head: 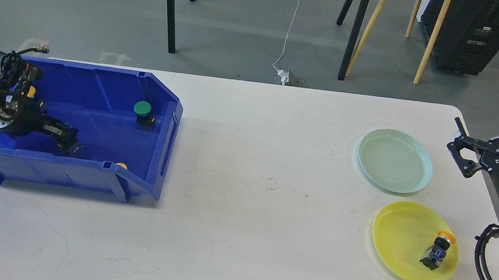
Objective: Pass button and place on color plate
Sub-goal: 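Lift the second button and extend it toward the right gripper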
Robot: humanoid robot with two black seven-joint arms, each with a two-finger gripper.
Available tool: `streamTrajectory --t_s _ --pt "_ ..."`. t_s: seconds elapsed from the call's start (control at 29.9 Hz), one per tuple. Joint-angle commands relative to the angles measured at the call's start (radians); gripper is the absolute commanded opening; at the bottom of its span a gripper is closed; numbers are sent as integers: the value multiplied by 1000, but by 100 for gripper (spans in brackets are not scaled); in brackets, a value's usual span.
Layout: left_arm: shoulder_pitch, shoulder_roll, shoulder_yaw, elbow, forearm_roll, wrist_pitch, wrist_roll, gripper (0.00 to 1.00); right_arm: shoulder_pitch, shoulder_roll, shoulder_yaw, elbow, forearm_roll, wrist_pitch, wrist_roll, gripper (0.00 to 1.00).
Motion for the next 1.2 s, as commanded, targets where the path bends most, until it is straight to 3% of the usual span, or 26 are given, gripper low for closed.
streamTrajectory --t_s 0.0,0.3,0.43,0.53,0.6,0.7,0.84,1.0,1.17 --pt "-16 16 -22 -65 -45 -27 0 7 0 0 0 0 0 0 0 100" --pt "-65 71 -63 -151 -358 -27 0 7 0 0 -1 0 -1 0 0 100" --pt "-65 145 -190 -391 -481 -27 0 7 1 -9 -4 -2 -82 0 0 100" --pt "-42 142 -264 -584 -594 -27 0 7 15 -16 -43 4 -315 -6 -5 100" --pt "-30 110 -298 -642 -741 -27 0 7 23 -14 -66 9 -469 -11 -5 100" --pt "-36 10 -315 -640 -907 -27 0 7 32 -16 -75 43 -606 -5 -5 100" --pt "-29 -138 -310 -559 -920 -27 0 7 52 -17 -104 58 -670 0 -3 100" --pt "13 -274 -313 -436 -931 -27 0 7 251 -2 -348 52 -722 -2 8 100" --pt "34 -327 -316 -390 -935 -27 0 7 418 29 -512 26 -730 -17 11 100"
